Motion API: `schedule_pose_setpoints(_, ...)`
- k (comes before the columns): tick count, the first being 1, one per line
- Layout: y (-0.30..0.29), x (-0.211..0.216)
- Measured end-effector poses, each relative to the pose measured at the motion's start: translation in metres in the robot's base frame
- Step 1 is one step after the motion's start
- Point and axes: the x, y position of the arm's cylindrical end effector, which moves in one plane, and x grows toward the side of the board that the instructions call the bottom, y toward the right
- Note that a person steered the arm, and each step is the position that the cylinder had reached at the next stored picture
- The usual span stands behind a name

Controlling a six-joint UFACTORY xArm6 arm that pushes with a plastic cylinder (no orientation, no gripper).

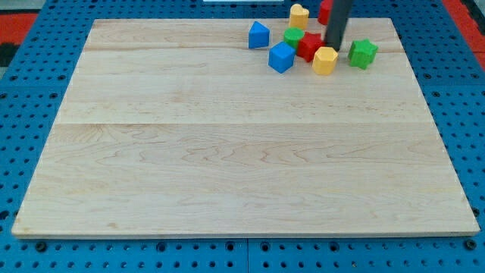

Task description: Push green star along with yellow hexagon slightly left

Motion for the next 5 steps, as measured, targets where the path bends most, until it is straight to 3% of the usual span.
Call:
schedule_pose_setpoints(2, -0.065, 0.027)
schedule_pose_setpoints(3, -0.072, 0.045)
schedule_pose_setpoints(4, -0.076, 0.100)
schedule_pose_setpoints(5, -0.045, 0.114)
